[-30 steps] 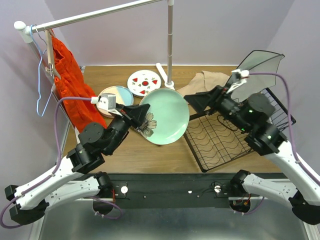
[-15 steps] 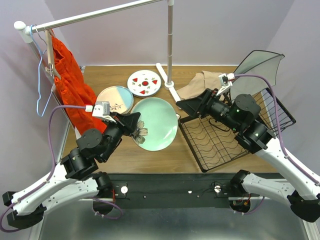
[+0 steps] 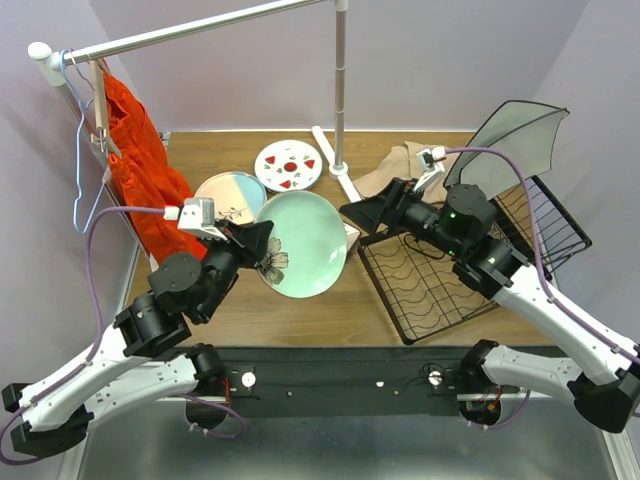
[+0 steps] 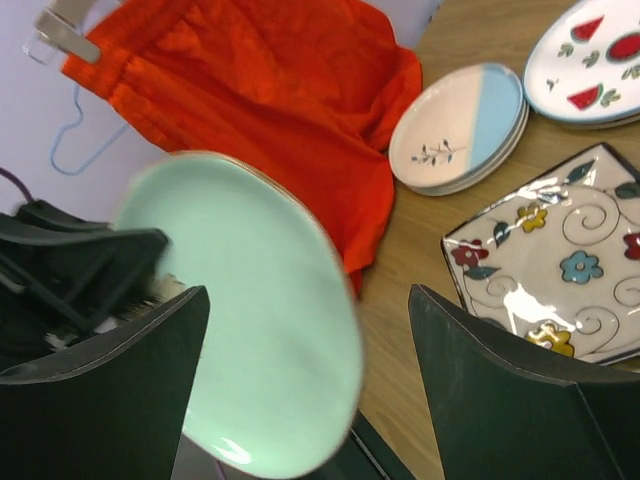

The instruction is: Unload the plates from the dish rack

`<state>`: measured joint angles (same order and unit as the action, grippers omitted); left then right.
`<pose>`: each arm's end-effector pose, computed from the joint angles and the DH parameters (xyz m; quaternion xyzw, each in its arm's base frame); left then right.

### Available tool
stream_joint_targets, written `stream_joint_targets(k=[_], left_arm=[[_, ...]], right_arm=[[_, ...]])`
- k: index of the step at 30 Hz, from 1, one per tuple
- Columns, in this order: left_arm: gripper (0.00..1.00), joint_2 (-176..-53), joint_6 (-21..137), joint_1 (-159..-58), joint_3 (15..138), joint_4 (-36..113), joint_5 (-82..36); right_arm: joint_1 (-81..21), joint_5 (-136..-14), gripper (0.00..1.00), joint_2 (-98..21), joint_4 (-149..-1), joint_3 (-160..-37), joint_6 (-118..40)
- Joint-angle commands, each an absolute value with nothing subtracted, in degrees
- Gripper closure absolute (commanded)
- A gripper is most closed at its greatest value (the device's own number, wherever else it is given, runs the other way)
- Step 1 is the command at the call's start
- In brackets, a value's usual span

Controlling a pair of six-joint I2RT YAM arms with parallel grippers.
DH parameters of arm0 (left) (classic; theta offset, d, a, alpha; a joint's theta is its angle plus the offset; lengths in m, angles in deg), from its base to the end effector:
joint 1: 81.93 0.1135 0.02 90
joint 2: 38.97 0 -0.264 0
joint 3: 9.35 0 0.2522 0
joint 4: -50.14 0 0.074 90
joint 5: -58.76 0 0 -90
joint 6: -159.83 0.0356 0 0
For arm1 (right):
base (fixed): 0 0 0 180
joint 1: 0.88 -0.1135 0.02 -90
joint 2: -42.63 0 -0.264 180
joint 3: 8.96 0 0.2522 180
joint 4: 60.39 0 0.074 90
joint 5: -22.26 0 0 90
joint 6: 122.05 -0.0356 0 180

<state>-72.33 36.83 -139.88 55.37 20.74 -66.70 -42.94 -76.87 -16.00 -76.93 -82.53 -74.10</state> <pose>0.0800 -0.0889 0.3934 -0.0708 0.6936 -0.3399 0.6312 0.1710 0.1619 0.4009 -0.0555 0.7146 0.5079 0.4778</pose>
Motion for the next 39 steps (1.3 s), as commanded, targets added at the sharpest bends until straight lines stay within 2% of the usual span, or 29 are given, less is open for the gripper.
stream_joint_targets(k=[1,10,17,26,35,39], left_arm=[[1.0,-68.86,34.58,-139.59,59.78,27.68,-67.71],[1.0,-65.86,32.21,-139.59,59.08,27.32,-65.69],[1.0,-66.04,31.6,-139.59,57.41,28.73,-64.81],[1.0,-66.48,31.59,-139.59,56.97,29.87,-64.72],[1.0,-66.65,31.33,-139.59,56.97,30.4,-64.99],[1.0,-66.48,31.24,-139.59,56.71,30.4,-65.07]], right_arm=[[-43.33,-83.9,0.1,-17.66,-70.21,-79.77,-73.37],[-43.42,-100.69,0.1,-20.91,-54.04,-74.76,-78.19],[-43.42,-105.8,0.19,-23.63,-49.28,-74.14,-80.75],[-43.42,-108.0,0.43,-24.16,-48.13,-73.26,-81.71],[-43.42,-107.21,0.72,-23.64,-48.13,-72.29,-83.03],[-43.42,-106.5,0.74,-23.02,-48.22,-71.59,-83.47]])
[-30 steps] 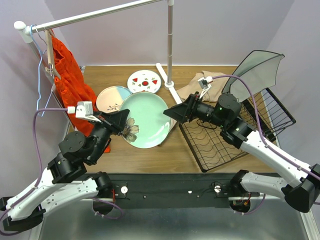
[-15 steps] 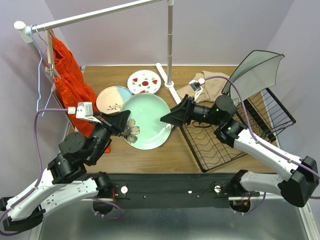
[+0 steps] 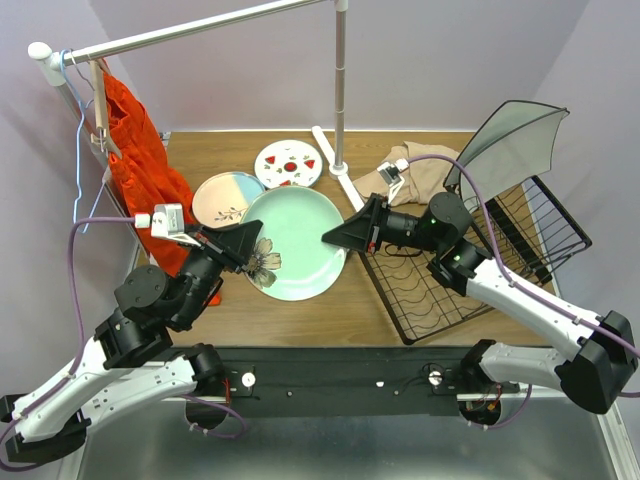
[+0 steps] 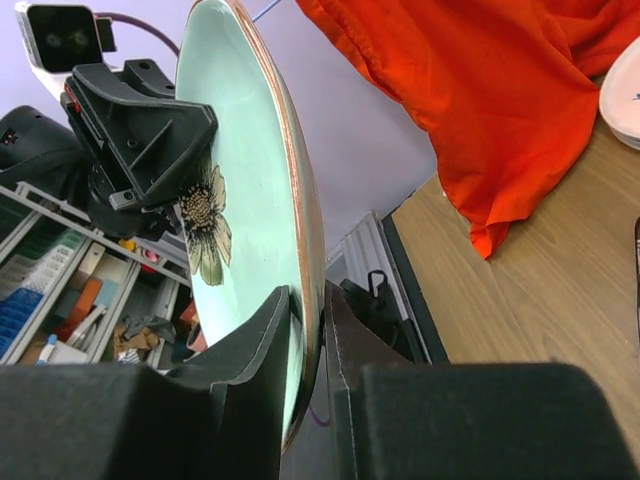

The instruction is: Unload the plates from the dish rack

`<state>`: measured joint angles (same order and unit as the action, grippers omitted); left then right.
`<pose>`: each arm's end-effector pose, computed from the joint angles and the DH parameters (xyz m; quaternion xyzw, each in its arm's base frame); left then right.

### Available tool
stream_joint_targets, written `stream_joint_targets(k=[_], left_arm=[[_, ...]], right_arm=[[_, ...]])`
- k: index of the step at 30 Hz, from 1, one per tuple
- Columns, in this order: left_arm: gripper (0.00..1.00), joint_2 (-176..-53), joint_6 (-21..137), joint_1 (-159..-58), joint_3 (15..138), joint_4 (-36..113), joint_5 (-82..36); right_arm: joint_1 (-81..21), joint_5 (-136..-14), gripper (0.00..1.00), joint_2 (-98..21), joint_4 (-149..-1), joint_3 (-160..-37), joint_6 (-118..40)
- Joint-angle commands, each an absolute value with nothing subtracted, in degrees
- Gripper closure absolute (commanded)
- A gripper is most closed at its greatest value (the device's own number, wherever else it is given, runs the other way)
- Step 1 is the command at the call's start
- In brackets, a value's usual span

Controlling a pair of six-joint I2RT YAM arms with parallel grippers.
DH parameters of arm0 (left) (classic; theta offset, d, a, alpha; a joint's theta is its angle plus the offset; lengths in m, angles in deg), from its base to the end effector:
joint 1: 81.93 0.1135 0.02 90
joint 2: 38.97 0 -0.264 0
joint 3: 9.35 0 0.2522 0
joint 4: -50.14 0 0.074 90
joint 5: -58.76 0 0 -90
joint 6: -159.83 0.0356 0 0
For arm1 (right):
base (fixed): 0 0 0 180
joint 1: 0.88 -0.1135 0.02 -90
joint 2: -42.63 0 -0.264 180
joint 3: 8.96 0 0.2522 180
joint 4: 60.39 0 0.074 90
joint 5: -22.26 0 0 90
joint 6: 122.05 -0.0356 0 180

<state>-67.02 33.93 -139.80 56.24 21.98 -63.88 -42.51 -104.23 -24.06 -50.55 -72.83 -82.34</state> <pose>0.0639 -0.0656 0.4083 -0.0920 0.6503 -0.4100 0.6329 0.1872 0.1947 0.3561 -0.1863 0.6451 0.6556 0.3454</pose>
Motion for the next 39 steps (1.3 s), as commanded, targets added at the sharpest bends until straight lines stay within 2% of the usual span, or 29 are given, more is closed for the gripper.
stream_joint_targets(k=[1,3,7,18,24,26,27,31,33,35,36,39], left_arm=[[1.0,-66.3,31.24,-139.59,56.7,30.4,-65.07],[1.0,-66.21,31.33,-139.67,56.7,30.31,-65.07],[1.0,-65.6,31.24,-139.59,56.97,30.22,-64.9],[1.0,-63.14,30.98,-139.59,57.06,30.05,-64.98],[1.0,-63.14,31.15,-139.59,57.06,29.7,-65.6],[1.0,-63.14,31.24,-139.59,57.06,29.61,-65.95],[1.0,-63.14,31.33,-139.59,56.97,29.52,-66.21],[1.0,-63.66,32.03,-139.59,56.79,29.87,-66.13],[0.99,-63.75,32.12,-139.59,56.36,30.05,-66.22],[0.84,-63.84,32.12,-139.59,56.09,30.31,-66.3],[0.65,-63.93,32.03,-139.59,55.74,30.05,-66.65],[0.57,-64.45,30.81,-139.59,55.21,28.82,-67.27]], right_arm=[[-43.42,-106.41,0.71,-22.93,-48.31,-71.5,-83.47],[-43.42,-106.5,0.62,-22.67,-48.83,-71.24,-83.3],[-43.42,-106.85,0.54,-21.62,-49.63,-71.15,-82.5],[-43.33,-107.12,0.53,-20.82,-49.63,-70.18,-83.21],[-43.33,-107.2,0.6,-21.09,-49.45,-70.27,-83.47],[-43.33,-107.2,0.66,-21.09,-49.45,-70.18,-83.47],[-43.33,-107.2,0.69,-21.17,-49.45,-70.27,-83.56],[-43.33,-107.12,0.99,-21.09,-49.01,-70.01,-84.17],[-43.42,-106.94,0.99,-21.0,-48.57,-69.75,-85.22],[-43.33,-105.37,0.99,-20.91,-48.4,-69.48,-86.54],[-43.33,-104.32,0.99,-20.82,-48.22,-69.31,-88.55],[-43.33,-101.32,0.99,-20.21,-45.86,-68.95,-92.24]])
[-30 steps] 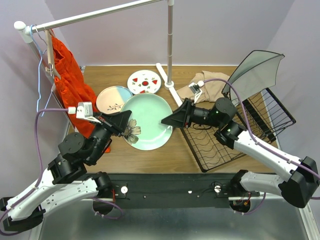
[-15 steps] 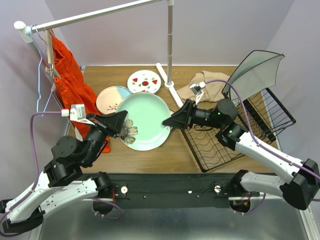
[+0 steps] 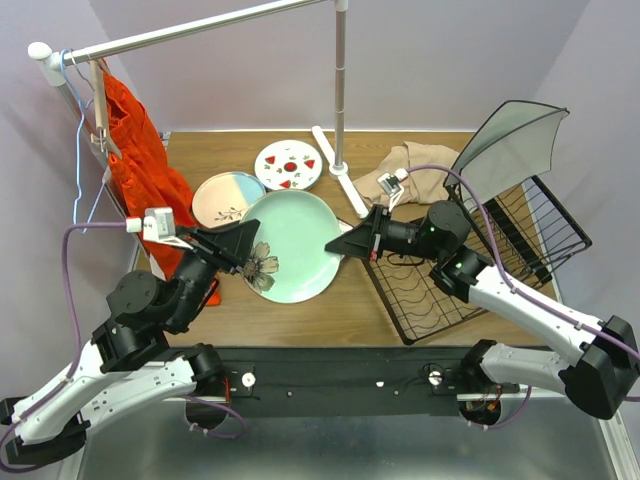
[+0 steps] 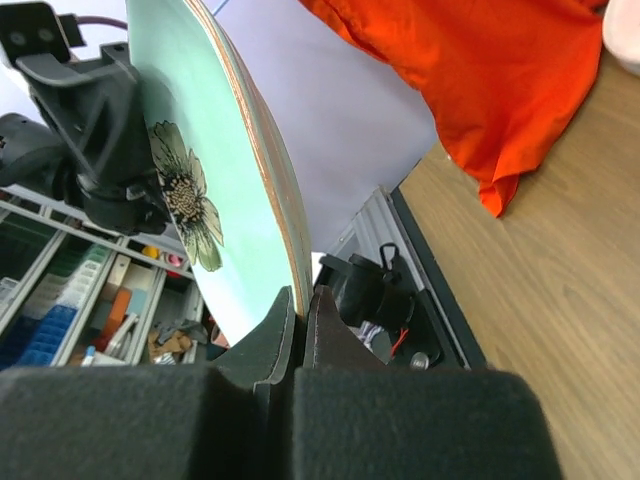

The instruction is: Unload the plates from the dish rack

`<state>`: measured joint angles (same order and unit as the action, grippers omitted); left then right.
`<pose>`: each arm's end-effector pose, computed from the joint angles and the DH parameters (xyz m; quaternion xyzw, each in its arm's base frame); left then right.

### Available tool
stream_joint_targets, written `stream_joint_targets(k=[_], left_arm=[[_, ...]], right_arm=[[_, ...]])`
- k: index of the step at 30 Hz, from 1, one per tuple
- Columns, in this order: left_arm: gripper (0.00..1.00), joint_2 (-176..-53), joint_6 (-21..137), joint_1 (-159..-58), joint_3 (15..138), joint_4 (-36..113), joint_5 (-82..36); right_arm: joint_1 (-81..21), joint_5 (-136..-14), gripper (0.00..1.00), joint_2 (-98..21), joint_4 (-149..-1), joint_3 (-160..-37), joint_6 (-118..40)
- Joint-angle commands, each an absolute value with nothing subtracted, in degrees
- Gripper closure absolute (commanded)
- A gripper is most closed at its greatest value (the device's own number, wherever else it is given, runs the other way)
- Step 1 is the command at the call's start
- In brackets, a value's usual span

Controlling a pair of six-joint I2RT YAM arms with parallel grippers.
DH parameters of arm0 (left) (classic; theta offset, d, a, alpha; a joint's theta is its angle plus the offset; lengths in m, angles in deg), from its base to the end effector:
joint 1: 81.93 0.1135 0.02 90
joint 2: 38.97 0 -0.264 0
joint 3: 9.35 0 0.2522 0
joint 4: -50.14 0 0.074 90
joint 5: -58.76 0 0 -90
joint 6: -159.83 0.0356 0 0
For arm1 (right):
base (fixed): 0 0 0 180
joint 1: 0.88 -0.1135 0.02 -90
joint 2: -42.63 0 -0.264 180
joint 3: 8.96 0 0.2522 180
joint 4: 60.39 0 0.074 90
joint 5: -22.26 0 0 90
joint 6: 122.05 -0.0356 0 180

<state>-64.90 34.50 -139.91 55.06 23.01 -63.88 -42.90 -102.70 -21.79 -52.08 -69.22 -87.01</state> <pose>0.0597 -0.0593 0.4063 -0.0937 0.6390 -0.4177 0.6391 0.1798 0.1895 0.3408 -0.1453 0.6702 0.6586 0.3097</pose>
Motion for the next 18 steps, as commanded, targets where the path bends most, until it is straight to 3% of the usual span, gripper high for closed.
stream_joint_targets(k=[1,5,8,9,11,18], left_arm=[[0.57,-64.45,30.54,-139.59,54.86,28.64,-67.36],[0.57,-64.46,29.22,-139.59,53.02,28.55,-67.62],[0.51,-64.45,28.7,-139.59,52.49,28.47,-67.8],[0.39,-64.45,28.61,-139.59,52.75,27.86,-68.23],[0.32,-64.72,28.61,-139.59,53.36,26.98,-68.85],[0.31,-65.25,30.54,-139.59,56.7,25.04,-70.17]], right_arm=[[-43.24,-100.71,0.99,-20.12,-44.8,-68.69,-93.04],[-43.24,-100.96,0.99,-19.95,-40.24,-68.51,-96.3],[-43.24,-100.0,0.99,-19.16,-39.61,-68.08,-98.06],[-43.24,-99.3,0.99,-18.81,-39.69,-67.55,-98.41],[-43.24,-97.28,0.99,-17.84,-39.78,-66.93,-98.5],[-43.24,-97.01,0.99,-19.59,-39.78,-66.67,-98.33]])
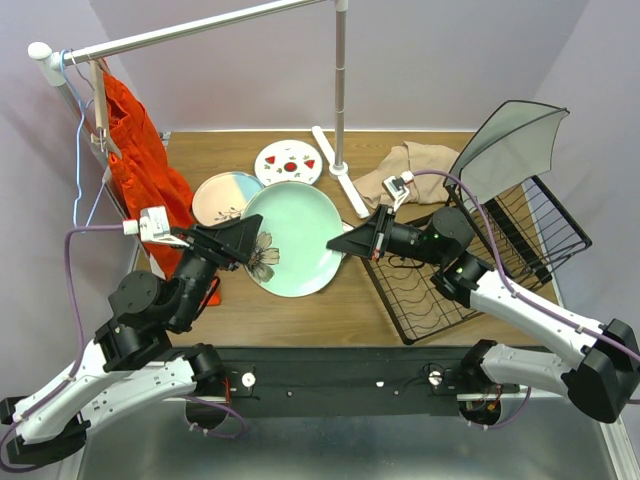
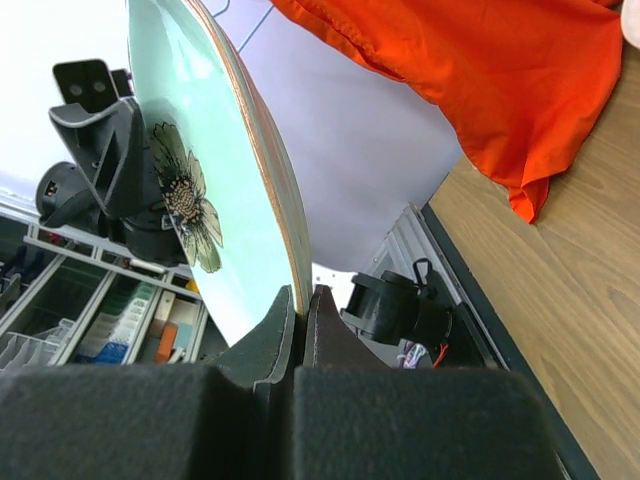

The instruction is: Unload the plates from the dish rack

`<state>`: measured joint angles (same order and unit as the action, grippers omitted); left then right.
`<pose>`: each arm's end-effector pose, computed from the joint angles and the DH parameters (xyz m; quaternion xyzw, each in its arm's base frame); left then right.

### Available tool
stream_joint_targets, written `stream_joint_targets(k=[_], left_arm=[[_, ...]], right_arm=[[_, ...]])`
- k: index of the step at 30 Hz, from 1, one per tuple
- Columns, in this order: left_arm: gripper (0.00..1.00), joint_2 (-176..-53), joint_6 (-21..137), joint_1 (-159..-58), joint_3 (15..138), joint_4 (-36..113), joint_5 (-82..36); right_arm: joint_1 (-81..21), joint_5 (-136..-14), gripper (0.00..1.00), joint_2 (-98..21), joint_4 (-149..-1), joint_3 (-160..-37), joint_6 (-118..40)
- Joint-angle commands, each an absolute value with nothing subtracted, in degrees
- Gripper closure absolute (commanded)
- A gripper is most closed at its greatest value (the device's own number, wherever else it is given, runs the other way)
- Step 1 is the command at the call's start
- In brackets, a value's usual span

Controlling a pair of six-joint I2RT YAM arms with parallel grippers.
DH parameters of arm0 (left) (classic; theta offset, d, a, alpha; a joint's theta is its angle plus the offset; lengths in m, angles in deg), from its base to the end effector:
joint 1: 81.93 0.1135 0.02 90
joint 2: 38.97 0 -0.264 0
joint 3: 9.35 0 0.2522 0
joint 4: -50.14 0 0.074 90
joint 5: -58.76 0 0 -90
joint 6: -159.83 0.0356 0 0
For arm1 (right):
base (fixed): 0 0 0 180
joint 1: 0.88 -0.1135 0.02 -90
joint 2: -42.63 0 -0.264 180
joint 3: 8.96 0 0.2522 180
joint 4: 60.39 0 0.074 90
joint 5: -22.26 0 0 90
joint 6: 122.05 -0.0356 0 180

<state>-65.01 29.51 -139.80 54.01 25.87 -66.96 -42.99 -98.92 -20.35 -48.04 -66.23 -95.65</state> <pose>0.0621 -0.0598 0.4055 -0.1470 0.6219 -0.4382 0.6321 0.1766 0.1845 0.3357 -0.0778 0.6667 0.6813 0.2919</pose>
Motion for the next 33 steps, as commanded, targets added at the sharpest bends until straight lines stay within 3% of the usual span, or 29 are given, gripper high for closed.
stream_joint_targets(k=[1,33], left_arm=[[0.31,-65.42,30.8,-139.59,57.05,25.21,-70.35],[0.3,-66.03,39.59,-139.59,72.52,14.41,-77.38]], right_arm=[[-43.16,-96.75,0.99,-19.77,-39.87,-66.58,-98.24],[-42.36,-93.23,0.99,-20.73,-44.43,-67.72,-94.9]])
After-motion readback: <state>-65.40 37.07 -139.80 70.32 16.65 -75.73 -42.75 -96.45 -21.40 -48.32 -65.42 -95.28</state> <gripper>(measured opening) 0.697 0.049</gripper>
